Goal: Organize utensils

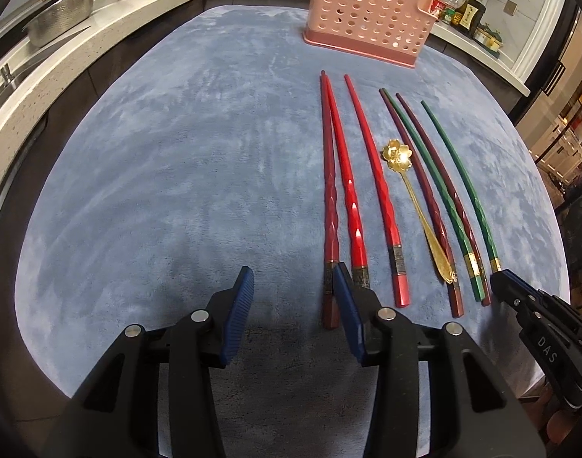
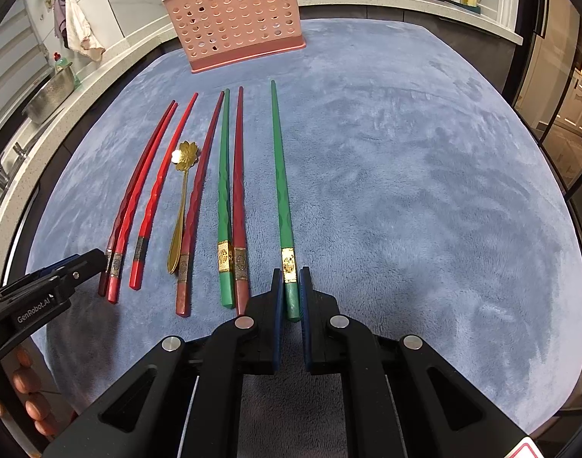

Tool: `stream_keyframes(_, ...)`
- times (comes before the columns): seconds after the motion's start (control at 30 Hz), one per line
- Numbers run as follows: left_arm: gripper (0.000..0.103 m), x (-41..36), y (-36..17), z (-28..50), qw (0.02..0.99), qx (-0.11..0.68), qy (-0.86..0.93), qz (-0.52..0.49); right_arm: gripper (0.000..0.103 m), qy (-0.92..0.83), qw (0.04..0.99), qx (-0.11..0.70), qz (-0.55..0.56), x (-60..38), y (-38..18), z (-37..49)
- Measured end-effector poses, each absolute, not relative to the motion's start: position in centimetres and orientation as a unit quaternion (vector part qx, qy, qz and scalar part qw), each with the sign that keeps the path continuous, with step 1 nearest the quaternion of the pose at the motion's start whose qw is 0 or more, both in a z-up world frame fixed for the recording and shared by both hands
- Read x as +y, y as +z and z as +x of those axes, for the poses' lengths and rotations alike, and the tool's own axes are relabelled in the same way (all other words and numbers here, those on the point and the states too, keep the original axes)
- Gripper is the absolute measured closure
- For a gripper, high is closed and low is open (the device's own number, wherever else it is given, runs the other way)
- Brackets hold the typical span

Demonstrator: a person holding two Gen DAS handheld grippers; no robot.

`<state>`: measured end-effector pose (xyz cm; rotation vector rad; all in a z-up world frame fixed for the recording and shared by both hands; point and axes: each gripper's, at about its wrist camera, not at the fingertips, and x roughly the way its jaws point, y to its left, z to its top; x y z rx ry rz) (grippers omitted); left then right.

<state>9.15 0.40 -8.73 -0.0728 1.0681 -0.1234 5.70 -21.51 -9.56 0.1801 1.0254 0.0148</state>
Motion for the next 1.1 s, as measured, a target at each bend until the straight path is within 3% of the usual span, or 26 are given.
stream_keyframes(0.3, 0.064, -0.8, -9.2, 8.8, 0.862, 0.504, -0.055, -0.005, 0.095, 0.008, 0.867, 0.49, 0.086, -21.5, -9.6, 5.7)
stream_keyframes(0.47, 0.095, -0.5, -9.0, 8.7, 0.863, 0.501, -0.06, -0.009, 0.096, 0.008, 0.868, 0.49, 0.087, -21.6, -9.6, 5.7)
stream_keyframes(0.73, 0.096, 0.4, -7.7, 8.5, 0.865, 0.498, -0.059, -0.023, 0.096, 0.014, 0.875, 0.477, 0.079, -21.6, -7.9, 5.3)
stream_keyframes(1.1, 0.096, 2.4, -1.0, 9.2, 0.888, 0.453, -0.051, -0.052, 0.096, 0.018, 0.898, 0.428, 0.095, -23.5, -1.3, 5.6)
